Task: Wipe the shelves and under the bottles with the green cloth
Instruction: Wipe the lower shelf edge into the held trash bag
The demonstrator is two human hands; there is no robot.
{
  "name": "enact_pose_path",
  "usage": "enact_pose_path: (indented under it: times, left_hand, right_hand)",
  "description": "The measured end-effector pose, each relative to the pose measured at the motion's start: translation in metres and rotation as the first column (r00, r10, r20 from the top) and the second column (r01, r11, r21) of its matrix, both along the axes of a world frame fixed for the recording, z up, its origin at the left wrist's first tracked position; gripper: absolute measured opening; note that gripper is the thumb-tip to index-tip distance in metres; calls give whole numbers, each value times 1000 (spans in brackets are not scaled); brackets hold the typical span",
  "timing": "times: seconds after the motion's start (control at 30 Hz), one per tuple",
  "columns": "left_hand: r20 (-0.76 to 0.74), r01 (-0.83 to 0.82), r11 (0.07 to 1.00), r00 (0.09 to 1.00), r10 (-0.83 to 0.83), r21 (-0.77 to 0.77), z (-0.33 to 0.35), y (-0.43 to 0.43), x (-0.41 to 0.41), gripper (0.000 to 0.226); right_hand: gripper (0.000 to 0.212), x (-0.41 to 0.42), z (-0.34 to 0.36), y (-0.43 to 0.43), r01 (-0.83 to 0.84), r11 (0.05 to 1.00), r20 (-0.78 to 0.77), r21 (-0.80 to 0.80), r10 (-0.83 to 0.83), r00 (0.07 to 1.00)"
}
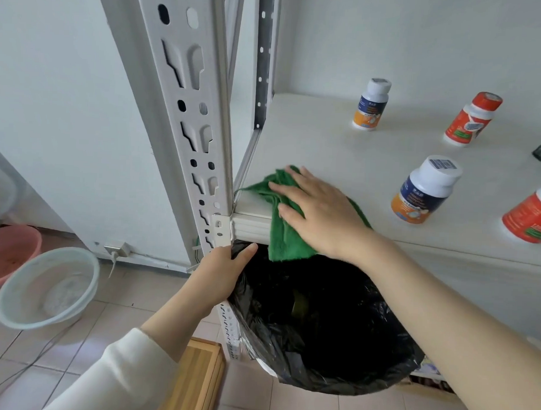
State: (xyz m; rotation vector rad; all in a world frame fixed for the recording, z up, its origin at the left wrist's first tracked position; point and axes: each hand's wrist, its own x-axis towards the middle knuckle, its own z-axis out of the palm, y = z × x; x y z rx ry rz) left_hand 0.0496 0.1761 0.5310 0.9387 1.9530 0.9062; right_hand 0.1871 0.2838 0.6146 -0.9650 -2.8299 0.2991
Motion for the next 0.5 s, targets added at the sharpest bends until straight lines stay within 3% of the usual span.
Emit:
enact_pose_path:
  times: [0.1, 0.3, 0.37, 0.5]
  left_hand:
    - [6, -3, 1000, 1000, 3, 0, 3, 0, 1, 54]
    - [14, 5, 1000, 1000, -5, 0, -4, 0, -2, 62]
    - [2, -1, 1000, 1000, 1, 6, -5, 0, -3, 61]
    - [-23, 1, 1000, 1000, -1, -5, -9, 1, -4, 64]
  right_hand:
    - [46, 16, 2, 10, 72, 997, 4, -9, -72, 997]
    - [57, -22, 3, 116, 479, 878, 113, 4, -477, 872]
    - [58, -42, 1, 117, 427, 904, 121, 1, -424, 898]
    - [50, -52, 2, 56, 60, 998, 53, -26, -59, 997]
